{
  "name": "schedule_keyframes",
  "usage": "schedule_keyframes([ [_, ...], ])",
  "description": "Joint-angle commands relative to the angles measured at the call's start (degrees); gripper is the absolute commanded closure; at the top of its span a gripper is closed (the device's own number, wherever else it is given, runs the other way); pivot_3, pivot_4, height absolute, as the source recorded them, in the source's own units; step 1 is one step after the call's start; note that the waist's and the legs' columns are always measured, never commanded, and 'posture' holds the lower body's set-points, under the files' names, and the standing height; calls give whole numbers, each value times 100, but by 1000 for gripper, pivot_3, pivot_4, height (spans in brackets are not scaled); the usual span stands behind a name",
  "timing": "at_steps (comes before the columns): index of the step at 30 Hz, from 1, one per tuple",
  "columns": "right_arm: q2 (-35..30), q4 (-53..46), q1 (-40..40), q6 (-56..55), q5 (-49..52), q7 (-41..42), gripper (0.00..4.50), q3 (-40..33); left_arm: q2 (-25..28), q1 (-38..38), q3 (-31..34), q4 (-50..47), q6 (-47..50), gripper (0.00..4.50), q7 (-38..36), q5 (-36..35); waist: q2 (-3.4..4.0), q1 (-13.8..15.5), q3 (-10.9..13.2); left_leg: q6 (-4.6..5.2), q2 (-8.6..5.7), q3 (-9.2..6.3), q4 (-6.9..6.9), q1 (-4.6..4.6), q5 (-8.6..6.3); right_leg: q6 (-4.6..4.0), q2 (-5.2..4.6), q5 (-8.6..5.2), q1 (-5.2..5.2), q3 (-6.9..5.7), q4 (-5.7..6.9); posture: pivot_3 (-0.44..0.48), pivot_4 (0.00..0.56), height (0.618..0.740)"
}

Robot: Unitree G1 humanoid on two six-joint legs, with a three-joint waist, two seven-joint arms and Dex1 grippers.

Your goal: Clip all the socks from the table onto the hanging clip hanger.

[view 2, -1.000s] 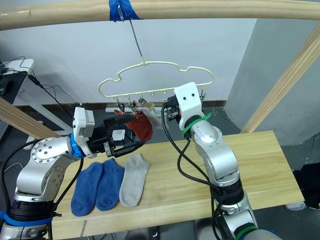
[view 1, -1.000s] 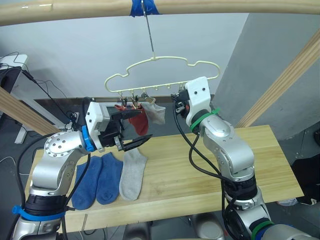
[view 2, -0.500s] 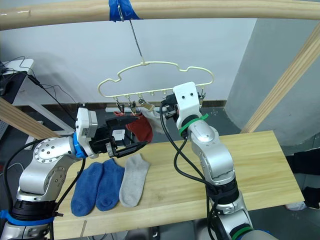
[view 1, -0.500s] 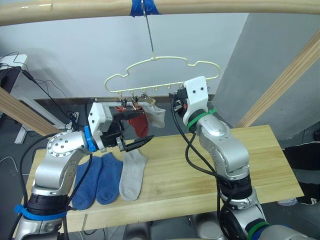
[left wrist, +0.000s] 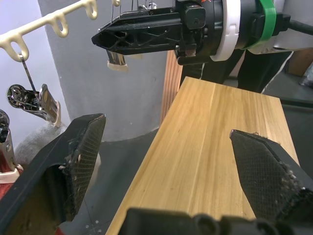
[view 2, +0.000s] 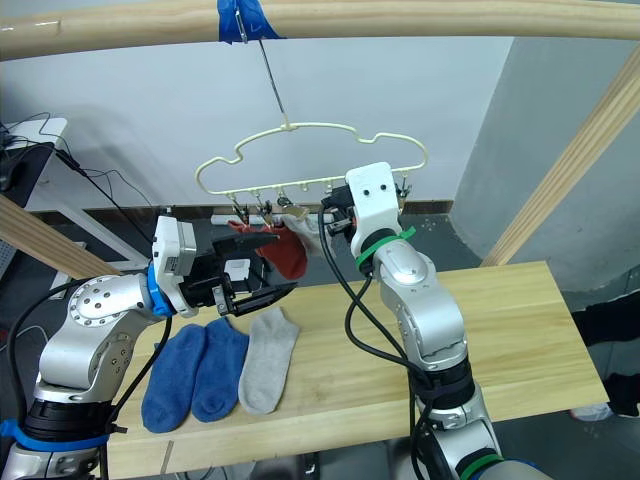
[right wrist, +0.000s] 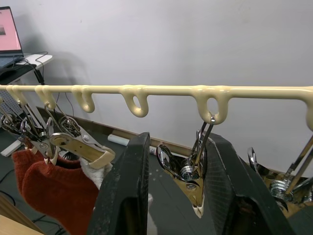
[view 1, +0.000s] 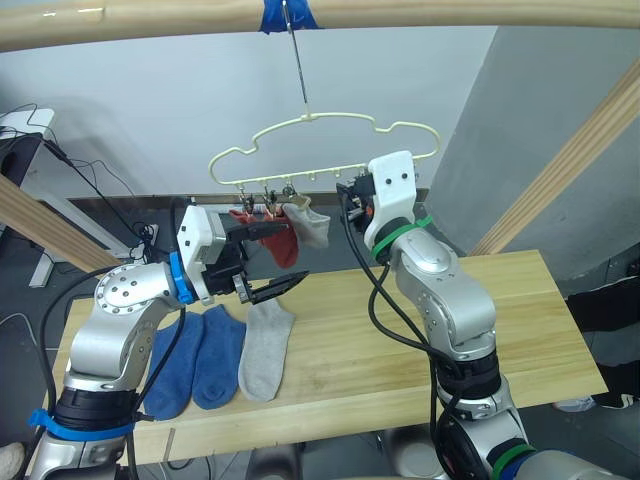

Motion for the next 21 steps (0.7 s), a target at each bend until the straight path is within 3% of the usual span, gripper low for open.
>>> schedule_keyframes([
  [1,73,-126,-76,-124,79,-28,3121,-50,-27,32,56,-144,-68,0,61,-14,0,0,0,0,0,0,0,0,0,0,0,0,0,0,0,-215,268,740],
  [7,73,-152,-69,-141,96,-35,4481,-95,-38,215,63,-391,186,0,279,-70,0,-6,0,0,1,0,-1,0,0,0,0,0,-1,0,0,-218,269,740],
  [12,55,-167,-61,-146,111,-31,4481,-89,-94,588,66,-775,401,0,589,-75,0,-9,0,0,34,3,-1,-1,0,0,-2,0,-1,1,0,-218,269,740],
  [16,30,-148,-64,-164,126,-30,4481,-88,-230,1193,36,-1225,1085,0,1315,-56,0,-14,0,-2,45,8,-1,0,-1,0,3,0,-2,3,-2,-216,267,740],
  [19,10,-148,-68,-156,139,-24,4481,-88,-782,1883,97,-1385,1490,0,2198,-20,0,-16,0,-4,49,9,-3,0,-2,0,4,0,-3,5,-4,-214,269,740],
  [21,-4,-142,-79,-144,150,-19,4481,-88,-942,2132,-34,-1372,1488,0,2612,398,-2,-15,0,-5,50,10,-3,-1,-3,0,3,0,-2,4,-4,-213,271,740],
])
